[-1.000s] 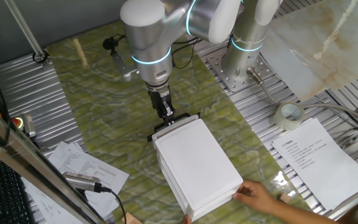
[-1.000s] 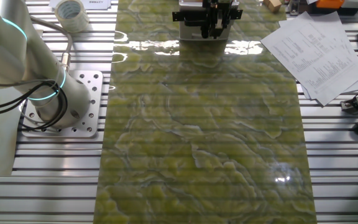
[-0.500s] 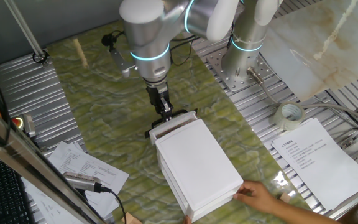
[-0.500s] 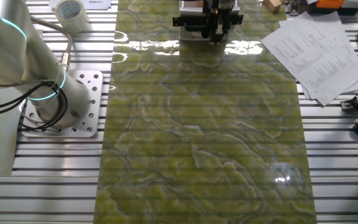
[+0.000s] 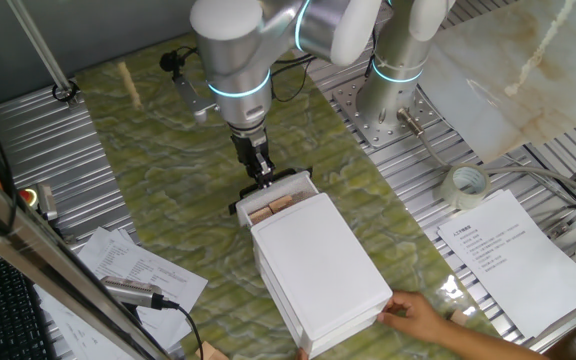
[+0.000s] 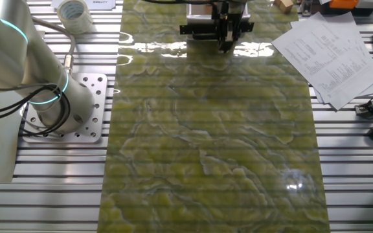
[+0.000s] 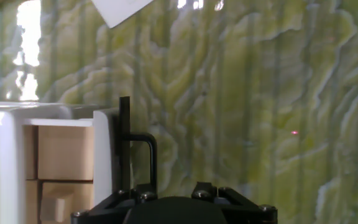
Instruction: Take something out of a drawer
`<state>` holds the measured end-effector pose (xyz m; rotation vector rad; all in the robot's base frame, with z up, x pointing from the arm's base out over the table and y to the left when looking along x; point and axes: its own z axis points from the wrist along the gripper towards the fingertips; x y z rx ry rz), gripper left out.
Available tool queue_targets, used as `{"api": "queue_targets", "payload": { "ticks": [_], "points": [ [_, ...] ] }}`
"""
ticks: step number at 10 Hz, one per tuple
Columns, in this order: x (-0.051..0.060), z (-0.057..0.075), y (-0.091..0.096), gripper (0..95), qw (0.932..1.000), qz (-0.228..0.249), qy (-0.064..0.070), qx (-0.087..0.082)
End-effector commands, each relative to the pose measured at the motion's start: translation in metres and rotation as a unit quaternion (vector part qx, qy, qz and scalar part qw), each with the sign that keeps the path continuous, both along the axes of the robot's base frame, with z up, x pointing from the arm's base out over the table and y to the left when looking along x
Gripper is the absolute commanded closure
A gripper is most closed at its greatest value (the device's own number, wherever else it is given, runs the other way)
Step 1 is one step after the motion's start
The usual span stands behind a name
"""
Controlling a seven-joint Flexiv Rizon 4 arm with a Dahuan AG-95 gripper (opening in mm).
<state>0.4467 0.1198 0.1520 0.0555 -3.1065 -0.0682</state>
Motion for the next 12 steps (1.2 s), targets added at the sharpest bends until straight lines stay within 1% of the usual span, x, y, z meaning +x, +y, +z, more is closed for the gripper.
{"api": "queue_targets", "payload": {
  "ticks": [1,3,5,6,7,8,9,12],
  "points": [
    [0.001,0.0,-0.001,76.0,0.9998,0.002,0.001,-0.022],
    [-0.001,0.002,-0.007,76.0,0.9997,0.007,0.0,-0.022],
    [-0.005,0.005,-0.013,76.0,0.9998,0.012,0.002,-0.017],
    [-0.009,0.008,-0.018,76.0,0.9996,0.018,0.002,-0.022],
    [-0.011,0.008,-0.022,76.0,0.9995,0.023,0.001,-0.021],
    [-0.011,0.008,-0.025,76.0,0.9994,0.027,0.0,-0.023],
    [-0.012,0.008,-0.028,76.0,0.9994,0.03,-0.001,-0.019],
    [-0.014,0.009,-0.031,76.0,0.9993,0.032,-0.003,-0.021]
  ]
}}
